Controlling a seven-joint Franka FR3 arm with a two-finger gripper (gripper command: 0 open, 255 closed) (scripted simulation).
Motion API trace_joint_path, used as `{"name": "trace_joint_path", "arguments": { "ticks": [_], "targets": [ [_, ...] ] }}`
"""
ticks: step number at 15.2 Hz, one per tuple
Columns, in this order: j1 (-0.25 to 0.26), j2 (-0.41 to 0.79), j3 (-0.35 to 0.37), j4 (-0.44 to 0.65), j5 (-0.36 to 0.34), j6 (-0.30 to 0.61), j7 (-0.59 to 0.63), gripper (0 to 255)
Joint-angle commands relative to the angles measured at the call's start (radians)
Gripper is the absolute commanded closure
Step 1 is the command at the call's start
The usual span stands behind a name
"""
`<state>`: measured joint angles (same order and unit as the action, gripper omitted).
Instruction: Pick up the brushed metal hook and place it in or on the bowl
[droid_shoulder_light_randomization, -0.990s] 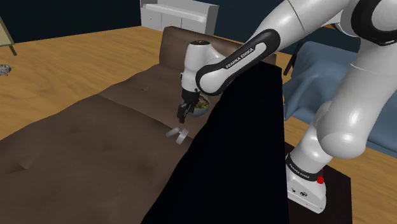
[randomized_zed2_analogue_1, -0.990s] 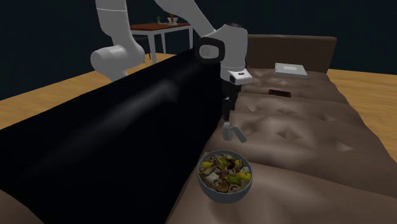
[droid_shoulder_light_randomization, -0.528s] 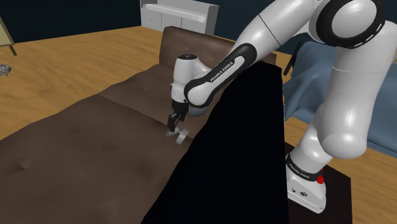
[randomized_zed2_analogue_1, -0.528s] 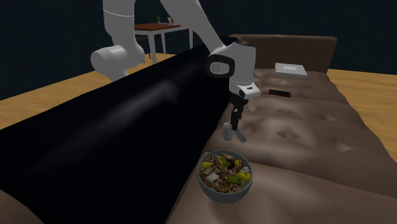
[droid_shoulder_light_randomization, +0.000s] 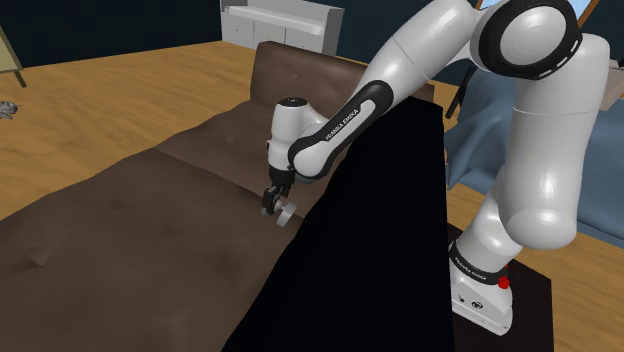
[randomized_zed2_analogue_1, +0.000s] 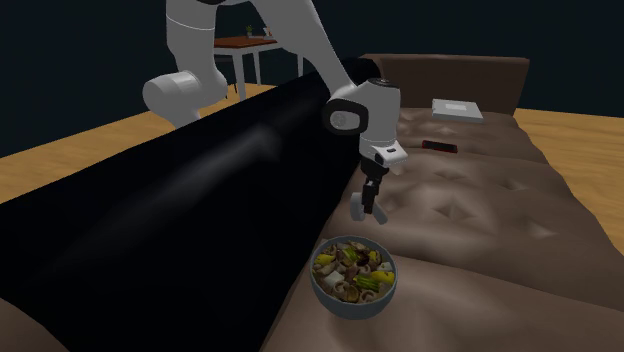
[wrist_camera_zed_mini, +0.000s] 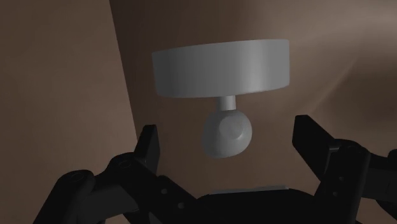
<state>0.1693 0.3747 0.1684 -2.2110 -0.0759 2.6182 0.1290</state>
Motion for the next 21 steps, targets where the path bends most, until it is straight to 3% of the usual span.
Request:
{"name": "trace_joint_path", "arguments": {
  "ticks": [1, 4, 5, 14, 21],
  "targets": [
    [0.000, 0.001, 0.000, 0.000, 0.000, 0.001, 0.000, 0],
    [0.000, 0.001, 0.000, 0.000, 0.000, 0.001, 0.000, 0],
    [0.000, 0.001, 0.000, 0.000, 0.000, 0.001, 0.000, 255],
    [0.000, 0.001, 0.000, 0.000, 0.000, 0.001, 0.000, 255],
    [-0.010, -0.079, 0.014, 0.000, 0.023, -0.078, -0.015, 255]
  ]
}}
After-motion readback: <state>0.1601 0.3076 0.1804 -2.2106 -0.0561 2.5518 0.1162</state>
